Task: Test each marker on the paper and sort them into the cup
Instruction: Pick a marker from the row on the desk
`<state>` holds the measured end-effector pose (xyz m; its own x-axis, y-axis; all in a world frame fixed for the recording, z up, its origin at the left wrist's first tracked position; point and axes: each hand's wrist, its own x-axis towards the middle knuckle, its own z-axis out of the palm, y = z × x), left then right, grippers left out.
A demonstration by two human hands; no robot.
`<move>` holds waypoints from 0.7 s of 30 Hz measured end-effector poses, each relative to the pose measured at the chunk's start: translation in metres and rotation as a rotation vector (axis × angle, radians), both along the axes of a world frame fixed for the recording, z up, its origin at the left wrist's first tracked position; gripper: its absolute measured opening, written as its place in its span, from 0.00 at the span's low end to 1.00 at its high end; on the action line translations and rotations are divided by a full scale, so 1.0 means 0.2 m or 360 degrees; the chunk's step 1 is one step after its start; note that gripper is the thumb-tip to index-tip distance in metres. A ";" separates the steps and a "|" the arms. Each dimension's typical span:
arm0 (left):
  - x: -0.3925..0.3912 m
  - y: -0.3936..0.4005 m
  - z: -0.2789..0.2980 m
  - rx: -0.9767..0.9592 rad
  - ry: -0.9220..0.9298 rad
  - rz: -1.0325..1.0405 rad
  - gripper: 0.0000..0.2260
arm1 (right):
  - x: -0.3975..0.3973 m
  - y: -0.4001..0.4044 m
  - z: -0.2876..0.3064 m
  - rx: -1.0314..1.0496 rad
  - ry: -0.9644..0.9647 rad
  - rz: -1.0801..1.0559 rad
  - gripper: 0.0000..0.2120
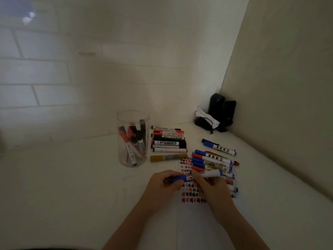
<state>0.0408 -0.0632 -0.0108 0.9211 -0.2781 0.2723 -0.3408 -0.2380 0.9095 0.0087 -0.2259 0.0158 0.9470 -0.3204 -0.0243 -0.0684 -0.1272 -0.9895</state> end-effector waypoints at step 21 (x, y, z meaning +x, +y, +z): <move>0.00 -0.01 -0.04 -0.0158 -0.0050 0.0084 0.18 | -0.18 -0.24 0.11 -0.1283 0.0027 0.0505 0.08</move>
